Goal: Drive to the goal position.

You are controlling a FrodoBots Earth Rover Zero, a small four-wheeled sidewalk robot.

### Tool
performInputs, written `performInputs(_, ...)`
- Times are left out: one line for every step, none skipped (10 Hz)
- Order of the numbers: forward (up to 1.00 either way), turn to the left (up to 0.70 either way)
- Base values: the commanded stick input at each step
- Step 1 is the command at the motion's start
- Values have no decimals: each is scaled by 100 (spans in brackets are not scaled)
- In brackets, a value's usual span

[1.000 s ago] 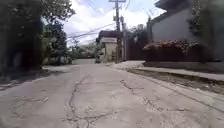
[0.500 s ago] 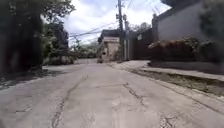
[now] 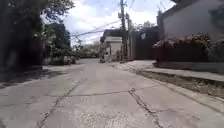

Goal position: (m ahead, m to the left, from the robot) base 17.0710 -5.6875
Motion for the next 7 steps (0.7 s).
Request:
performInputs(100,0)
performInputs(100,0)
performInputs(100,0)
performInputs(100,0)
performInputs(100,0)
performInputs(100,0)
performInputs(100,0)
